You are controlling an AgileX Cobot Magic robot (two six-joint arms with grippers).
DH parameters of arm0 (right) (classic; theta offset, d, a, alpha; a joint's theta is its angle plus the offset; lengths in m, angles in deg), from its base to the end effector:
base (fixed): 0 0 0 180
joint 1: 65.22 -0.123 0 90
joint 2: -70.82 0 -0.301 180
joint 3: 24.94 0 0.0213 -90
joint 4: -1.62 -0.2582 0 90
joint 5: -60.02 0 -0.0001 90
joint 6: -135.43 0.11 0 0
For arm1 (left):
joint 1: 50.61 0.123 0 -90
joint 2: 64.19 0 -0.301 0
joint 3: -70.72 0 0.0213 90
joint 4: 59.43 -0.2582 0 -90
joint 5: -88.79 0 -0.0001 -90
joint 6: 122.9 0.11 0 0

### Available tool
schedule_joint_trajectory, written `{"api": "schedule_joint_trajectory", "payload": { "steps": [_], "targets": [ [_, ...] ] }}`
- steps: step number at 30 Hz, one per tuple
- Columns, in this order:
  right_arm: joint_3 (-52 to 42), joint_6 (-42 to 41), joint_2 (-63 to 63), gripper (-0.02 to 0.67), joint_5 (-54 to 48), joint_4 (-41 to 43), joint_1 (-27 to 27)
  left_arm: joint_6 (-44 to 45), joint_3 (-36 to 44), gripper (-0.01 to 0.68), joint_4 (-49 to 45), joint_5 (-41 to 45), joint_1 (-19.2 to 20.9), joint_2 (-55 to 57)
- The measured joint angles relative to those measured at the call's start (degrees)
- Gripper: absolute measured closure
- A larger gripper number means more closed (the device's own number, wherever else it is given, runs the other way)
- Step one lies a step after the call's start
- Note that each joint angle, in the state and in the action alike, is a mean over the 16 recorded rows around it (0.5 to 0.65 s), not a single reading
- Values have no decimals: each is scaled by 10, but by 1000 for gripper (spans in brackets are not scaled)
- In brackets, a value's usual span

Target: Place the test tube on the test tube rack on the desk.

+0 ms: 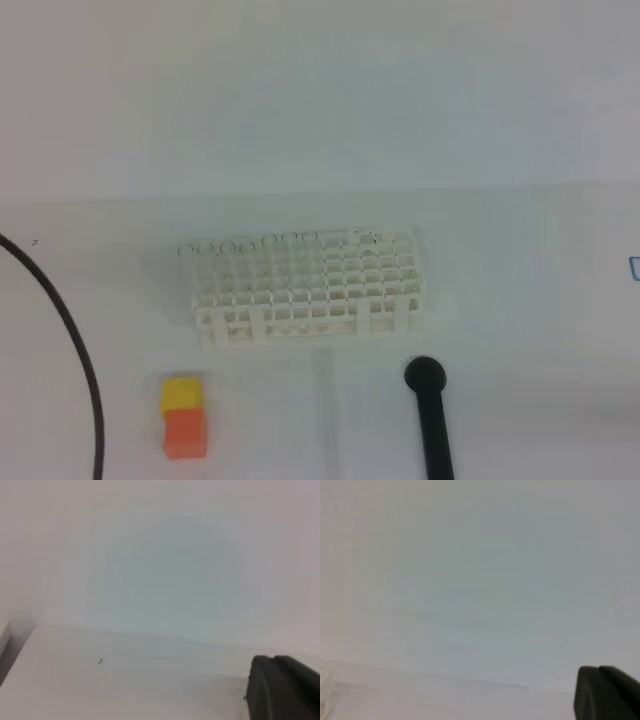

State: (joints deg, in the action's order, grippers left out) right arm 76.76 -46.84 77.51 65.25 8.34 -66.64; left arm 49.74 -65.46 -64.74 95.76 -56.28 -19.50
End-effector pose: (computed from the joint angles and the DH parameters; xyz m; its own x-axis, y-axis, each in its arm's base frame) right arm 0.0646 0.0028 0.2212 0.1804 -0.1514 -0.9719 -0.0073 0.9879 -0.1552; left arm 0.1524 -0.0139 0.3521 -0.0977 -0.0269 -0.9949 0.0842 0.9958 -0.0352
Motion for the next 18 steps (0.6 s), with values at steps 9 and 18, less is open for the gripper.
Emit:
{"api": "schedule_joint_trajectory", "payload": {
  "steps": [9,18],
  "targets": [
    [38,6,0,650,-44,-7,0,30,-34,673,-3,30,-122,73],
    [96,10,9,650,-145,-11,0,-5,-38,673,-3,-11,-251,171]
  ]
}}
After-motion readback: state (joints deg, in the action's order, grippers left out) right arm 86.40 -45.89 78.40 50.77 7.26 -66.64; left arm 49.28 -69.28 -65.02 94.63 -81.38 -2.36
